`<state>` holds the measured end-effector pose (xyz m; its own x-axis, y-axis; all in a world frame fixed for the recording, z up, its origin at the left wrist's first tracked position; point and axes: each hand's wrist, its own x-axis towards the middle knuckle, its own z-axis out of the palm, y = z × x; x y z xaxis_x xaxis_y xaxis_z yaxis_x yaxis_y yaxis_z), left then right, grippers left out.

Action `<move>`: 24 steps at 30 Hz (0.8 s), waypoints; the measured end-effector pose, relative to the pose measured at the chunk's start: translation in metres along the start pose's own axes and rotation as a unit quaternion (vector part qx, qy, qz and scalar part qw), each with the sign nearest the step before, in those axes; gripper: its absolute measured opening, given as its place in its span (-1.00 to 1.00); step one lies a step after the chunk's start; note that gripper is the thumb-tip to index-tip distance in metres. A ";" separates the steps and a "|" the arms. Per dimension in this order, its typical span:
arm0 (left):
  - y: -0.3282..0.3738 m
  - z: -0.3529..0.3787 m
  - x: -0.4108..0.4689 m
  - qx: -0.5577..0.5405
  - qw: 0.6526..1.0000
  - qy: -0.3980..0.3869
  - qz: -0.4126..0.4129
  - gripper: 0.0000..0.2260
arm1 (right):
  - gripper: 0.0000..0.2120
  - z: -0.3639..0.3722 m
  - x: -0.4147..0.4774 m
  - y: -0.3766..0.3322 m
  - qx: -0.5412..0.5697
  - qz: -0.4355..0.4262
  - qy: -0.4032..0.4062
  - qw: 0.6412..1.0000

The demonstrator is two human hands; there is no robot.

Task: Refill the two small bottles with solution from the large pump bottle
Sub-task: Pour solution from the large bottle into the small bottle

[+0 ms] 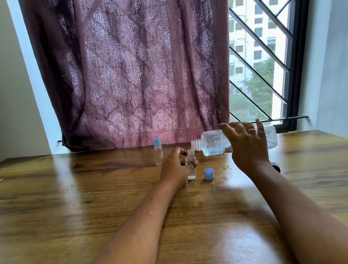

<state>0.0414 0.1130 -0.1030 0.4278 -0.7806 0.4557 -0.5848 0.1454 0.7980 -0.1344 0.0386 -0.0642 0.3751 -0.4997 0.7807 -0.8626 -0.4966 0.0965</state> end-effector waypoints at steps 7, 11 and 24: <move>0.001 -0.002 0.000 -0.006 1.000 0.002 -0.006 -0.71 | -0.37 0.002 -0.001 0.000 0.002 -0.001 -0.019 1.000; 0.002 -0.002 -0.001 -0.003 1.000 0.004 -0.008 -0.71 | -0.36 0.002 0.000 -0.001 0.018 0.016 -0.035 0.999; 0.001 -0.002 -0.001 -0.027 0.999 -0.004 -0.024 -0.74 | -0.22 0.002 0.008 0.006 0.308 0.213 -0.012 0.927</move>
<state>0.0412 0.1154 -0.1017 0.4485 -0.7929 0.4125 -0.5252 0.1397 0.8394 -0.1356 0.0299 -0.0588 0.0583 -0.7557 0.6523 -0.5793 -0.5577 -0.5944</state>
